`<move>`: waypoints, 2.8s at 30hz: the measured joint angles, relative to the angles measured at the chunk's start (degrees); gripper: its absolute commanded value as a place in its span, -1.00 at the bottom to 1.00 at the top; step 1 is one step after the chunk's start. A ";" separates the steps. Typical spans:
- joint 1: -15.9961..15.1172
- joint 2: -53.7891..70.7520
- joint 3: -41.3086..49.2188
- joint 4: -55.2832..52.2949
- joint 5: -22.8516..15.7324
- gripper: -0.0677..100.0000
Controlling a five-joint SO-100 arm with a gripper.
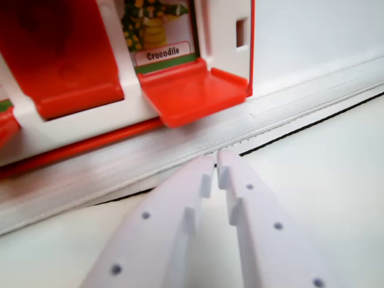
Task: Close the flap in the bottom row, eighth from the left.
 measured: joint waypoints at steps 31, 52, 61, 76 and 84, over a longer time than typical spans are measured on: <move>-2.11 -10.81 -21.71 14.24 3.69 -1.00; -16.35 36.56 -29.18 70.93 8.35 -1.00; -23.82 50.10 -31.29 84.11 9.32 -1.00; -23.64 57.22 -26.89 80.16 4.92 -1.00; -23.38 58.89 -26.54 77.87 5.54 -1.00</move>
